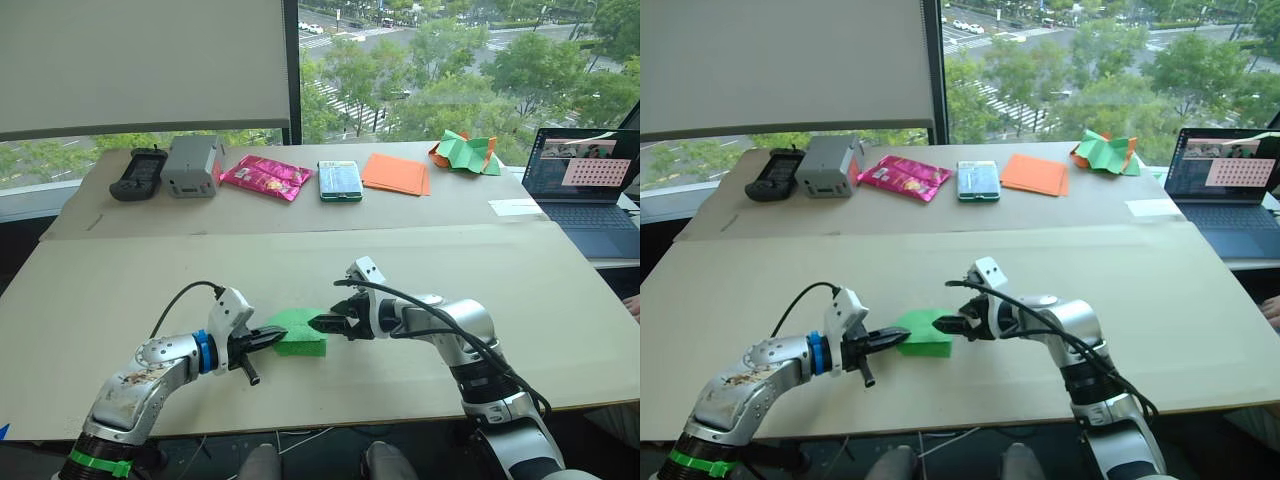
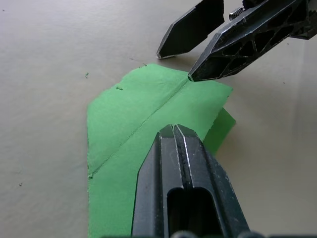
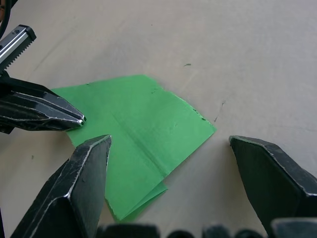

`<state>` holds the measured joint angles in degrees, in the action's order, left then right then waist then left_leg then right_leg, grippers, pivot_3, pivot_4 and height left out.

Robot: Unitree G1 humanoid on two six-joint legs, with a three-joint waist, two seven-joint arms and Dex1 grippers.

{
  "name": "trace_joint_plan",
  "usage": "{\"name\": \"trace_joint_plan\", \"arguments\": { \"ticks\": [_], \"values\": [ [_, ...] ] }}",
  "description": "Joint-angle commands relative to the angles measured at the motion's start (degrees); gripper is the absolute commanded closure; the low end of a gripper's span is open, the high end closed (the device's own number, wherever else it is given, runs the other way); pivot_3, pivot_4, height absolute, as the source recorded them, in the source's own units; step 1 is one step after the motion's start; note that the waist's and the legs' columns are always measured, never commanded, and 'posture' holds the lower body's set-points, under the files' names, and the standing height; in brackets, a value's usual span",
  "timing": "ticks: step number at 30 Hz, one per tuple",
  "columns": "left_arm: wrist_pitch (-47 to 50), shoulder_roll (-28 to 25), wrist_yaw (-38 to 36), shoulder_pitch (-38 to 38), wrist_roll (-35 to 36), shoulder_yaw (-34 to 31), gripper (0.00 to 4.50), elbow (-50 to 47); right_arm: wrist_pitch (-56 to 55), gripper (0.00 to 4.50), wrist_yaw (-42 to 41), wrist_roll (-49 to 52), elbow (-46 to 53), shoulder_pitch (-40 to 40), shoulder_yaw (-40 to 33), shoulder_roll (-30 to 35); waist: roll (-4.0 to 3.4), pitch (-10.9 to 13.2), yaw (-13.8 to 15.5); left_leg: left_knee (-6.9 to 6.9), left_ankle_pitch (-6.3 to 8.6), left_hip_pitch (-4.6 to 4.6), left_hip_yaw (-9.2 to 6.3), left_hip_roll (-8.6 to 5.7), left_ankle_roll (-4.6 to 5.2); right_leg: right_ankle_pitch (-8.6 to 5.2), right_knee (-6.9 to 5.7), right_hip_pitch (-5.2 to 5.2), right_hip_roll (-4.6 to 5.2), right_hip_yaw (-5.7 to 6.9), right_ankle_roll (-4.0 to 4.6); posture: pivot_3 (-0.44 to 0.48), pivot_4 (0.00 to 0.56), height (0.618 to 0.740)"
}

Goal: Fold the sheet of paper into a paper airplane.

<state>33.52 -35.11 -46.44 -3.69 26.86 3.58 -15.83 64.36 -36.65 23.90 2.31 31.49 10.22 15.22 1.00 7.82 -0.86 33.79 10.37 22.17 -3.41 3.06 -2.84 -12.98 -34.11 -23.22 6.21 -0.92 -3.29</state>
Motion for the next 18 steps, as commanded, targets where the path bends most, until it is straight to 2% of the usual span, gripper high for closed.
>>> {"name": "trace_joint_plan", "arguments": {
  "ticks": [1, 18],
  "values": [
    [-2.2, -0.2, -1.4, 1.3, -0.4, -0.6, 4.5, 0.0, 0.8, 0.31, 0.0, 1.1, 1.5, 0.4, -0.5, 0.6, -0.01, 0.0, 0.0, 0.0, 0.0, 0.01, 0.0, 0.0, 0.0, 0.0, 0.0, -0.01, 0.0, 0.0, 0.0, 0.0, 0.15, 0.706],
    [-5.2, -0.3, -2.6, 4.5, -2.7, -0.3, 4.5, 0.3, 0.2, 0.31, -0.7, 1.0, -0.1, 0.9, 0.7, -0.2, -0.02, 0.0, 0.0, -0.01, 0.03, 0.0, 0.0, 0.0, -0.05, 0.0, 0.0, -0.02, 0.01, 0.0, 0.0, 0.0, 0.15, 0.706]
  ]
}}
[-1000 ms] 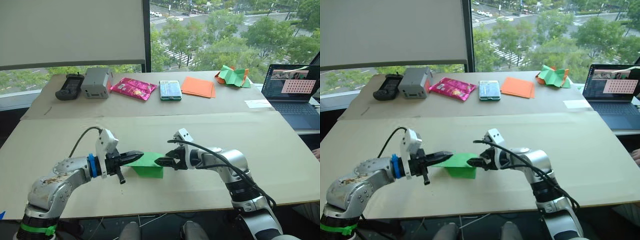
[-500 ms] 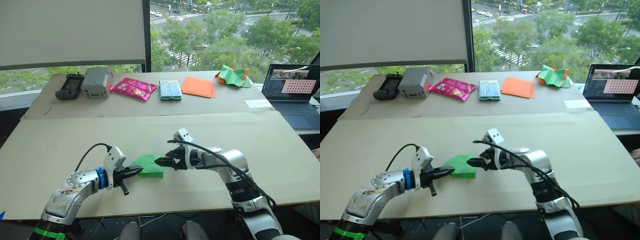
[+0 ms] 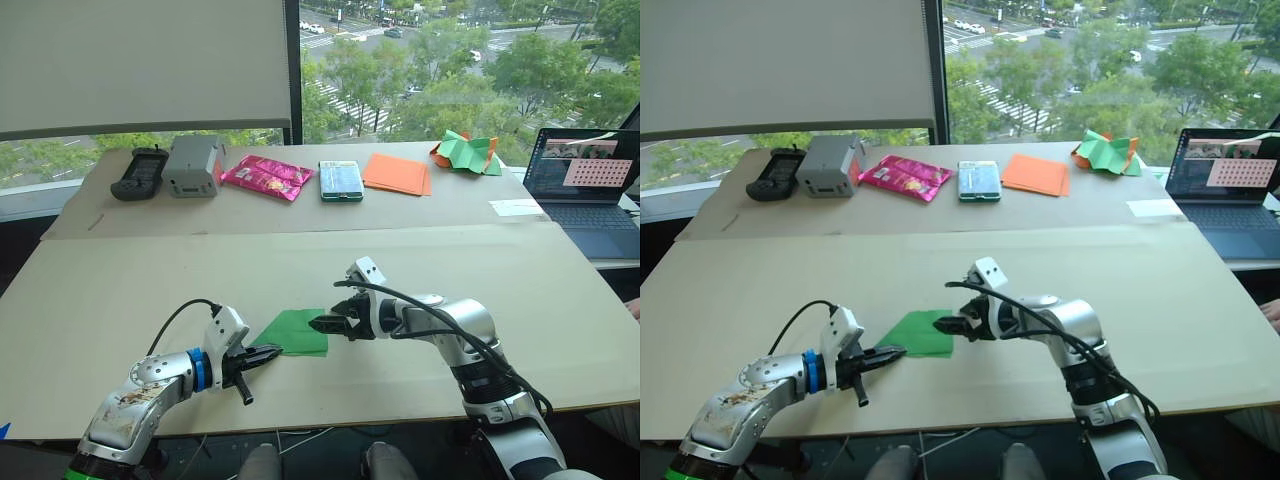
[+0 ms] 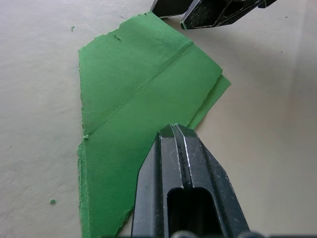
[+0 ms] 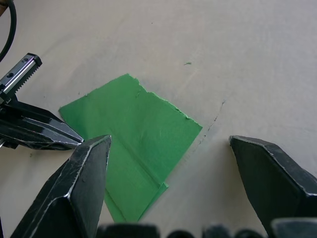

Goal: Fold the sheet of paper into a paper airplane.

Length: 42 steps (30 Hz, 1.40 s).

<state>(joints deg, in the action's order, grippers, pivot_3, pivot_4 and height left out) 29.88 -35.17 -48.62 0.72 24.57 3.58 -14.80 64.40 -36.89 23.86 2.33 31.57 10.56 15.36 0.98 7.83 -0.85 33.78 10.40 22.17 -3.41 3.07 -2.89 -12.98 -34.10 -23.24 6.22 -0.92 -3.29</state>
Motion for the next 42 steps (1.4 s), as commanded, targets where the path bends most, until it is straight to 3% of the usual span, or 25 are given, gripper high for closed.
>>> {"name": "trace_joint_plan", "arguments": {
  "ticks": [1, 13, 18, 22, 26, 33, 42],
  "values": [
    [-1.6, -0.2, -0.5, 0.1, -0.5, -0.3, 4.5, -0.7, -0.1, 0.54, -0.5, 1.0, -0.2, 0.9, 0.6, -0.6, 0.0, 0.0, 0.0, 0.0, 0.0, 0.0, 0.0, 0.0, 0.0, 0.0, 0.0, 0.0, 0.0, 0.0, 0.0, 0.0, 0.15, 0.706],
    [-1.9, -0.1, -0.9, 0.2, -1.3, 0.1, 4.5, -0.8, -1.7, 4.47, 0.4, 0.7, -2.3, 0.2, 0.7, -3.2, -0.02, 0.0, 0.0, -0.01, -0.01, 0.02, 0.0, 0.0, 0.02, 0.0, 0.0, -0.03, 0.0, 0.0, 0.0, 0.0, 0.15, 0.706],
    [-1.7, 0.0, -0.8, 0.2, -1.4, 0.2, 4.5, -1.3, -2.9, 4.47, -0.5, 1.9, -1.1, 0.1, -0.8, -4.1, -0.03, 0.0, 0.0, -0.01, 0.0, 0.04, 0.0, 0.0, 0.01, 0.0, 0.0, -0.04, 0.0, 0.0, 0.0, 0.0, 0.15, 0.706],
    [-1.3, -0.3, -0.6, 0.4, -1.3, -0.2, 4.5, -1.5, -10.1, 4.47, -3.8, 0.7, 3.8, -2.4, 1.5, -2.3, -0.04, 0.0, 0.0, -0.01, -0.01, 0.06, 0.0, 0.0, 0.01, 0.0, 0.0, -0.03, 0.0, 0.0, 0.0, 0.0, 0.15, 0.706],
    [-0.3, -0.5, -0.2, 0.5, -0.1, -2.1, 4.5, -1.5, -27.8, 4.47, -6.6, -6.8, 8.5, -6.9, 7.5, 1.5, -0.04, 0.0, 0.0, -0.01, 0.06, 0.05, 0.0, 0.0, -0.09, 0.0, 0.03, -0.04, 0.0, 0.01, -0.01, 0.0, 0.15, 0.706],
    [1.6, -0.7, 0.4, -0.3, 1.5, -4.8, 4.5, -0.4, -64.0, 4.47, -5.2, -25.9, 2.3, -10.4, 17.8, 7.5, 0.01, 0.1, -0.1, -0.01, 0.11, 0.02, 0.02, -0.01, -0.17, -0.01, 0.1, -0.09, 0.05, 0.02, -0.01, 0.0, 0.15, 0.706],
    [1.5, -2.1, -0.9, 0.0, 1.4, -6.5, 4.5, 0.9, -86.0, 4.47, -1.2, -37.7, -4.1, -8.9, 19.1, 9.5, 0.09, 0.1, 0.0, 0.0, 0.09, -0.04, 0.03, -0.01, -0.15, -0.01, 0.06, 0.0, 0.04, 0.01, -0.01, 0.0, 0.15, 0.706]
  ]
}}
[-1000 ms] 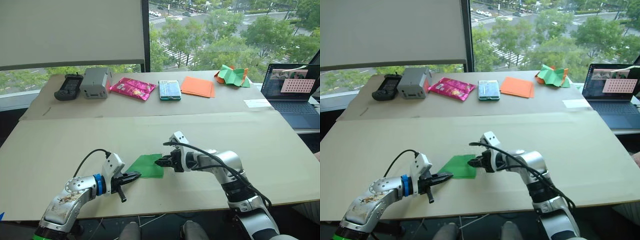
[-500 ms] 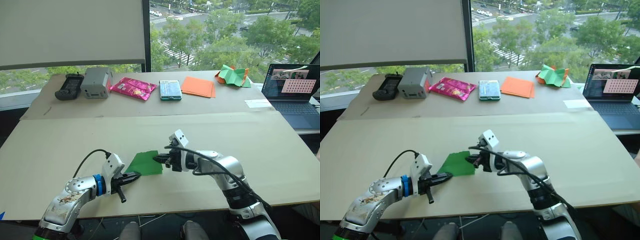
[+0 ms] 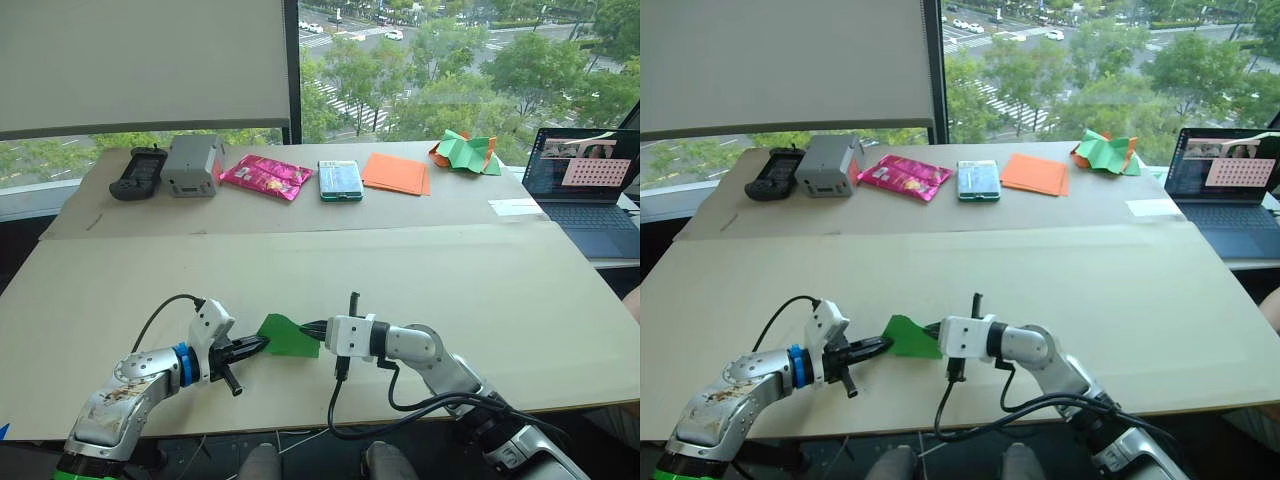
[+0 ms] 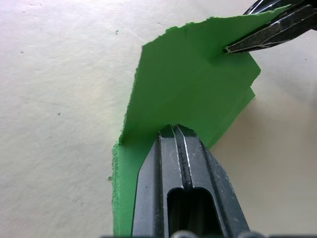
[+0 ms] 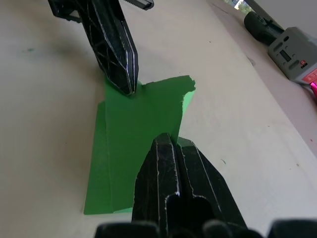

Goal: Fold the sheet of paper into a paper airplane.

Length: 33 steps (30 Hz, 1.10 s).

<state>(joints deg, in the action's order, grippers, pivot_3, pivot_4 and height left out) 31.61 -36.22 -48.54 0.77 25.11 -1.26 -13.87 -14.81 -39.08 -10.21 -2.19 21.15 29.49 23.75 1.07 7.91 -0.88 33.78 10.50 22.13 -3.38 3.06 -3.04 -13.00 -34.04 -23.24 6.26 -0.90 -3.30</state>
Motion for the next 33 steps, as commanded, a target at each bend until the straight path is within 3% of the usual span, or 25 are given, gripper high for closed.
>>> {"name": "trace_joint_plan", "arguments": {
  "ticks": [1, 9, 20, 33],
  "values": [
    [-0.4, -1.3, -1.2, 0.0, 0.8, -1.8, 4.5, 0.3, -8.8, 4.47, 1.0, -5.3, 0.2, 1.7, 0.7, 1.8, 0.0, 0.0, 0.0, 0.0, 0.0, 0.0, 0.0, 0.0, 0.0, 0.0, 0.0, 0.0, 0.0, 0.0, 0.0, 0.0, 0.15, 0.706],
    [-2.7, -2.9, -3.7, -0.7, 0.0, -2.4, 4.5, 4.0, -18.8, 4.47, 2.4, -16.0, -3.4, 3.2, 4.4, 3.9, 0.05, 0.0, 0.0, -0.01, 0.0, -0.08, 0.01, 0.01, 0.0, 0.0, 0.0, 0.04, 0.0, 0.0, 0.01, 0.0, 0.15, 0.706],
    [0.0, -3.5, -5.7, -5.1, 3.4, -2.8, 4.5, 0.2, -18.7, 4.47, 3.7, -20.0, -7.7, 4.5, 4.3, 2.7, 0.24, -0.1, 0.0, -0.02, 0.0, -0.18, 0.0, 0.02, 0.0, 0.0, -0.06, 0.12, -0.01, 0.0, 0.01, 0.0, 0.15, 0.706],
    [-4.4, -1.5, -5.4, -7.6, -5.3, 7.1, 4.5, 5.9, -14.7, 4.47, -0.2, -17.4, -5.2, 3.1, 4.0, 2.5, 0.23, -0.1, 0.1, -0.02, -0.16, -0.3, 0.0, 0.02, 0.26, 0.0, -0.1, 0.23, -0.02, -0.03, 0.01, 0.0, 0.15, 0.706]
  ]
}}
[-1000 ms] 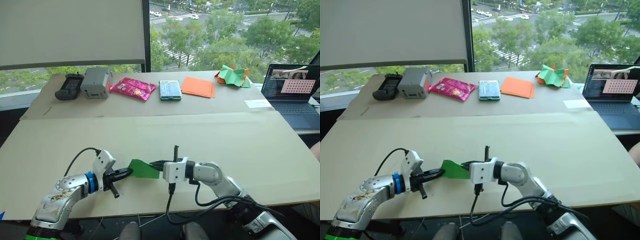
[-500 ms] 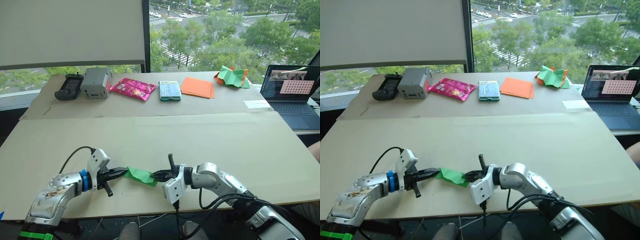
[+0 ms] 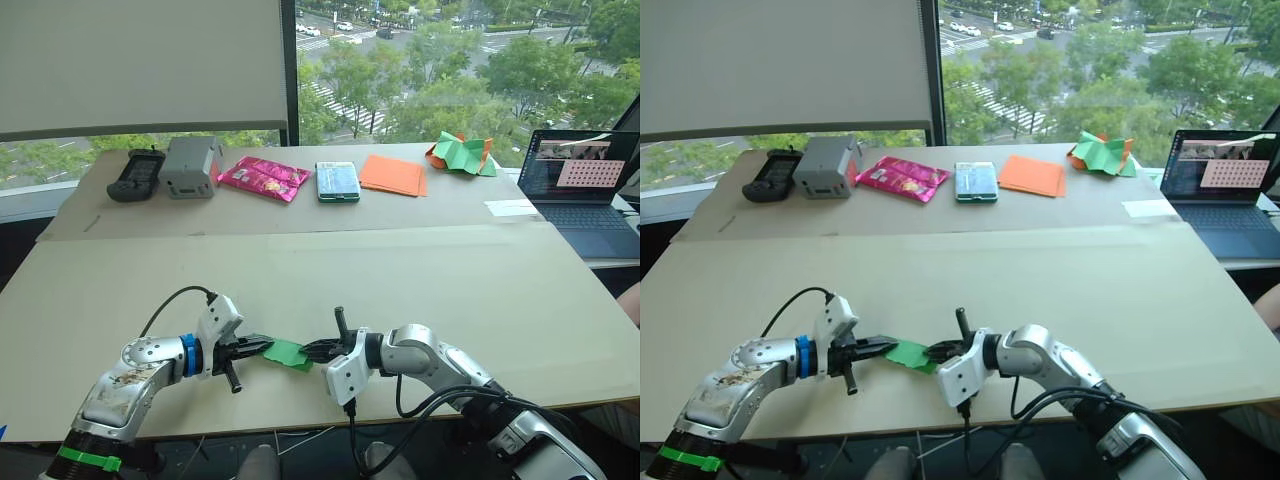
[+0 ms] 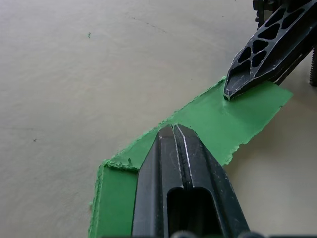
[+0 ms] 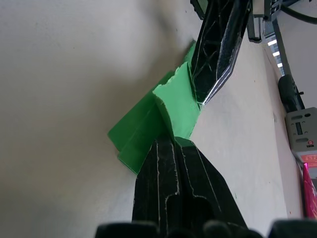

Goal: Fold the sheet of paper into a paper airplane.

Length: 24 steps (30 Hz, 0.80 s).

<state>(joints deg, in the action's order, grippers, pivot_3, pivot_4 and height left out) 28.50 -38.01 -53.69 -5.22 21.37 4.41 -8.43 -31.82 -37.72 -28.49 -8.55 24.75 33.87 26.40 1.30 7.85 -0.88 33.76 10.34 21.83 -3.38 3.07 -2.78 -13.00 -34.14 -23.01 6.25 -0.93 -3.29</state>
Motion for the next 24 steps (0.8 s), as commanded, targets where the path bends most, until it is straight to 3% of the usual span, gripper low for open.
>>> {"name": "trace_joint_plan", "arguments": {
  "ticks": [1, 2, 3, 9, 15, 18, 24],
  "values": [
    [-1.3, 0.5, -0.2, -2.0, -1.9, 1.9, 4.5, 0.7, 2.8, 4.47, -2.2, 1.2, 1.4, -0.6, -0.5, -0.2, 0.0, 0.0, 0.1, 0.01, 0.0, 0.0, 0.0, 0.0, 0.0, 0.0, -0.01, 0.01, 0.0, 0.0, 0.0, 0.0, 0.15, 0.706],
    [-1.3, 0.7, -0.1, -2.3, -2.1, 2.1, 4.5, 0.8, 3.2, 4.47, -2.6, 1.4, 1.7, -0.7, -0.5, -0.2, -0.01, 0.0, 0.2, 0.01, 0.0, 0.0, 0.0, 0.0, 0.0, 0.0, -0.01, 0.03, 0.0, 0.0, 0.0, 0.0, 0.15, 0.706],
    [-1.1, 0.8, 0.0, -2.4, -2.2, 2.3, 4.5, 0.7, 4.5, 4.2, -3.9, 2.7, 2.4, -1.0, -0.8, -0.2, -0.02, 0.0, 0.1, 0.01, 0.0, 0.0, 0.0, -0.01, 0.0, 0.0, 0.0, 0.03, 0.0, 0.0, 0.0, 0.0, 0.15, 0.706],
    [-0.9, 0.3, 0.0, -1.0, -3.1, 3.3, 4.5, -1.3, 13.4, 2.22, -11.6, 10.7, 9.8, -2.4, -3.8, 1.9, -0.09, 0.0, 0.2, 0.02, -0.09, 0.0, 0.01, 0.0, 0.14, 0.0, -0.02, 0.08, 0.0, -0.01, -0.01, 0.0, 0.15, 0.706],
    [-2.4, 0.5, 1.8, 0.8, -5.6, 3.8, 4.5, -1.4, 30.3, 2.22, -21.0, 24.7, 22.7, -3.5, -8.5, 4.8, -0.17, 0.0, 0.3, 0.04, 0.0, 0.02, 0.02, 0.0, 0.0, 0.0, 0.0, 0.1, 0.01, 0.0, 0.0, 0.0, 0.15, 0.706],
    [-3.1, 1.1, 2.7, 1.4, -6.2, 3.8, 4.5, -1.1, 40.0, 2.22, -20.5, 29.7, 25.8, -1.9, -10.6, 1.9, -0.24, 0.0, 0.2, 0.01, 0.03, -0.05, 0.02, 0.01, -0.04, 0.0, -0.02, 0.1, 0.01, 0.0, 0.0, 0.0, 0.15, 0.706],
    [-4.1, 1.3, 3.7, 3.6, -6.8, 4.0, 4.5, -1.4, 53.8, 4.06, -14.1, 27.6, 23.3, 1.8, -6.9, -6.7, -0.3, -0.1, 0.2, 0.02, 0.16, -0.04, 0.02, 0.0, -0.26, 0.0, 0.0, 0.02, 0.02, 0.01, 0.0, 0.0, 0.15, 0.706]
  ]
}}
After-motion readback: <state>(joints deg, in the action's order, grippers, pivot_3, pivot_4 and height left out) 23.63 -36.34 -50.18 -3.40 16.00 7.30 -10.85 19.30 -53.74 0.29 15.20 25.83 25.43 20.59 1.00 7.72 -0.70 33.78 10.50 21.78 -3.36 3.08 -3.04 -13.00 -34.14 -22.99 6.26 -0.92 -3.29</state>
